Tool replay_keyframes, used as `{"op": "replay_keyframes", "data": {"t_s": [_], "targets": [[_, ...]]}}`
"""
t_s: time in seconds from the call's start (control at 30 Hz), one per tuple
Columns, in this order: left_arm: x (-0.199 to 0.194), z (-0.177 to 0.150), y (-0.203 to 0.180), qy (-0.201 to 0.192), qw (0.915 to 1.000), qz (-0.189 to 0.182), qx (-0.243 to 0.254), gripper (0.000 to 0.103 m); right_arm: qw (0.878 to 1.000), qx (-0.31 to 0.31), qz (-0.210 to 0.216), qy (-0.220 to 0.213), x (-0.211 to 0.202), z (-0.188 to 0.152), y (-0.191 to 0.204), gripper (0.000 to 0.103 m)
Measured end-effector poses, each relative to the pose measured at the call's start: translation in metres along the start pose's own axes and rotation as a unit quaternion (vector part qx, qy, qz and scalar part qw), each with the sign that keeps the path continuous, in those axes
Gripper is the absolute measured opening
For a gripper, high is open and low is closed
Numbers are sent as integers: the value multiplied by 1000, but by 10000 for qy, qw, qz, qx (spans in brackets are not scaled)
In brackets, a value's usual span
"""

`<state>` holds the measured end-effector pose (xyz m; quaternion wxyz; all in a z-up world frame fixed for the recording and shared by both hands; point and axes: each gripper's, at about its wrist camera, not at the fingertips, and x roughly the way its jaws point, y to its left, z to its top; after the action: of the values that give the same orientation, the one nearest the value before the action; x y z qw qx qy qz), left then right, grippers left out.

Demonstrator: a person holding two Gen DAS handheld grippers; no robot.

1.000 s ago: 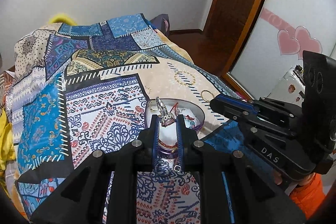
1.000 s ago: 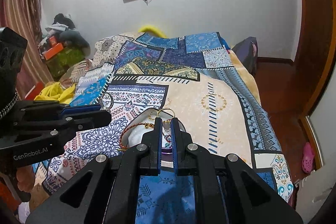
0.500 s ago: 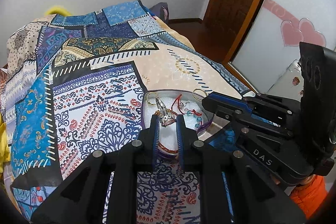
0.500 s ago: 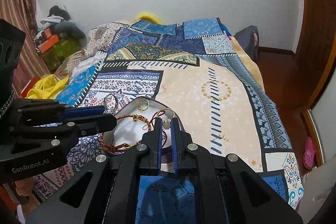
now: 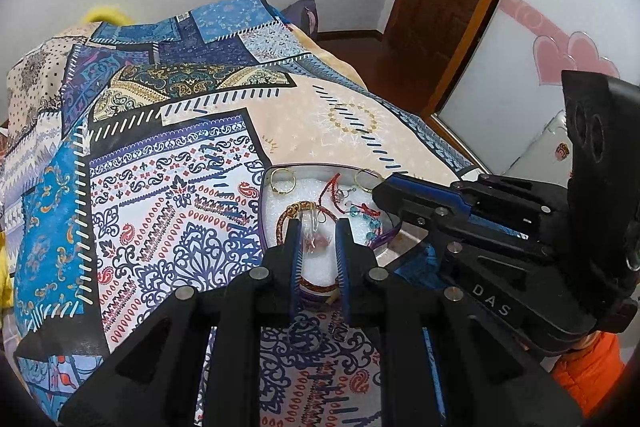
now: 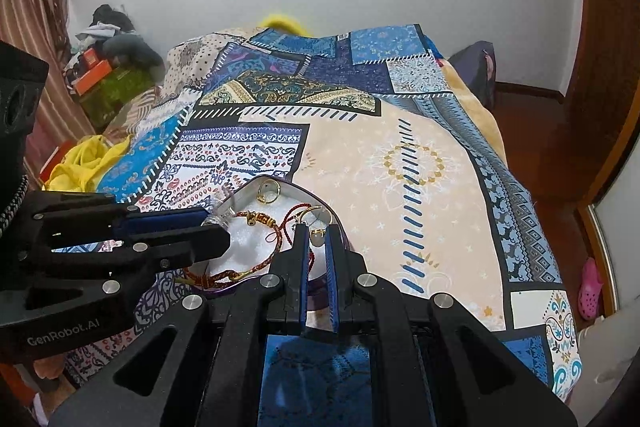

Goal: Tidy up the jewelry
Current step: 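Carry the pendant and ring over the tin and release both inside, then withdraw both tools from the tin and lower the left tool onto a silver ring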

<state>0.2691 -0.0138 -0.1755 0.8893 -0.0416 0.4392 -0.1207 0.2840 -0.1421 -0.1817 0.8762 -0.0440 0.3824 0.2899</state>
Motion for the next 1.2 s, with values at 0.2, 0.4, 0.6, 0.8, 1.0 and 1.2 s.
{"op": "replay_keyframes", "data": {"t_s": [0.2,0.4,0.6,0.8,1.0,1.2], "targets": [[-7,1,-2,-67,9999,39,63,15,10000,0,8,84,1,0,1,7],[-27,2,-4,-224,9997,72,104,15,10000,-80,-9,52,-8,2,5,9],[-49,2,-5,-368,9992,112,113,16,9998,-143,-48,-137,-25,6,12,22],[-62,-9,-5,-363,9990,217,129,26,9993,-167,-113,-303,-38,5,18,32],[-64,-24,4,-197,9993,314,30,36,9994,-171,-110,-284,-41,0,22,32],[-53,-40,10,126,9995,287,-3,40,9995,-178,-139,-224,-40,-9,24,32]]}}
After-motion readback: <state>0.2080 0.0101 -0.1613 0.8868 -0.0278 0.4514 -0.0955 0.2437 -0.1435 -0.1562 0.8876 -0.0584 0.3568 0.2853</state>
